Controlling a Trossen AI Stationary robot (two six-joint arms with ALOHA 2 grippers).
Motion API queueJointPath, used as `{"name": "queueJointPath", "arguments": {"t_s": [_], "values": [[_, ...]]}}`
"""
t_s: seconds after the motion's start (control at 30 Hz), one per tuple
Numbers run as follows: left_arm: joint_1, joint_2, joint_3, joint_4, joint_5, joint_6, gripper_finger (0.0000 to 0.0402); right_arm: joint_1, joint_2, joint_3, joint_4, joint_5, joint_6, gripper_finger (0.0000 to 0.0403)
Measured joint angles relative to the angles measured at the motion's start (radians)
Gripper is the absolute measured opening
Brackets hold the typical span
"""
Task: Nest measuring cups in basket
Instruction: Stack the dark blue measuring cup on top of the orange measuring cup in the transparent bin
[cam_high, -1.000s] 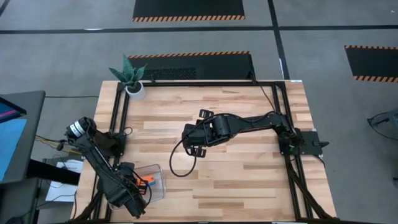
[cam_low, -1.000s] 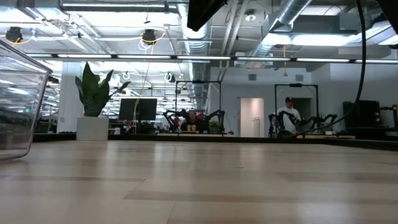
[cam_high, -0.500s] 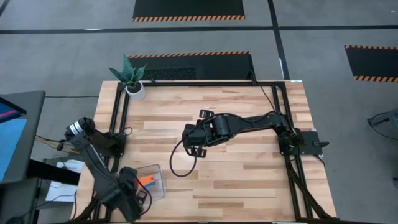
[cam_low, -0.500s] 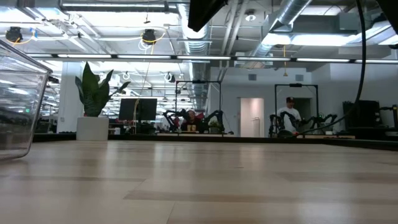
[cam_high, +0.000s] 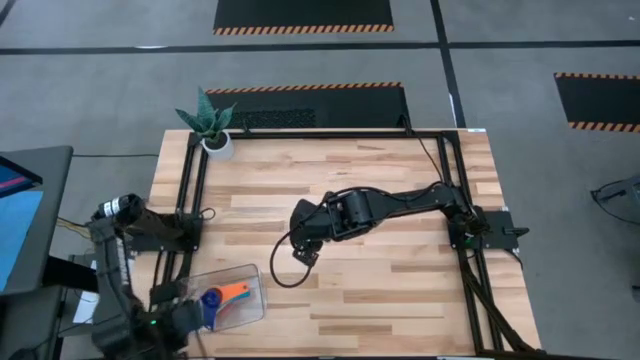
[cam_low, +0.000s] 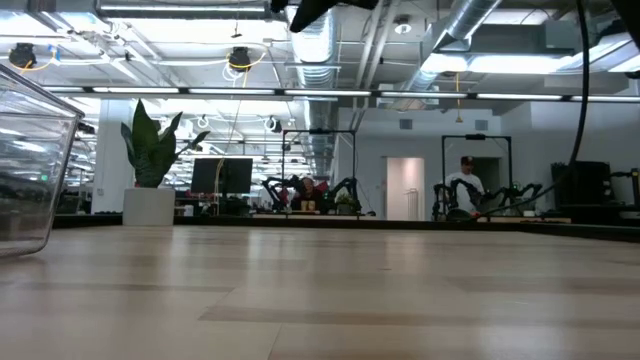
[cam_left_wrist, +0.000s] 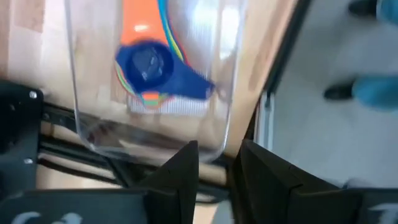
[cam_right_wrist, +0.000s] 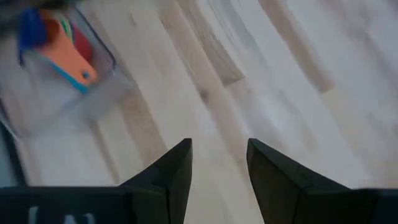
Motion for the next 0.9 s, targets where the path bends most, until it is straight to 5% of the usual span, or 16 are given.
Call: {"name": "queueJointPath", "arguments": {"t_s": [0.17, 0.37, 0.63, 0.9], "values": [[-0.114, -0.025, 0.0, 0.0, -0.055, 0.069, 0.0109, 0.03, 0.005, 0.001, 0.115, 0.001, 0.194, 0.0178], [-0.177, -0.07, -0.037, 0.0, -0.373, 0.142, 0.0109, 0.067, 0.034, 0.002, 0.321, -0.016, 0.203, 0.0177], [-0.159, -0.129, -0.199, 0.0, -0.346, 0.234, 0.0109, 0.133, 0.039, 0.0, 0.366, 0.2, 0.197, 0.0177], [-0.061, -0.197, -0.408, 0.002, -0.311, 0.332, 0.0109, 0.155, 0.039, 0.0, 0.36, 0.216, 0.208, 0.0177]]}}
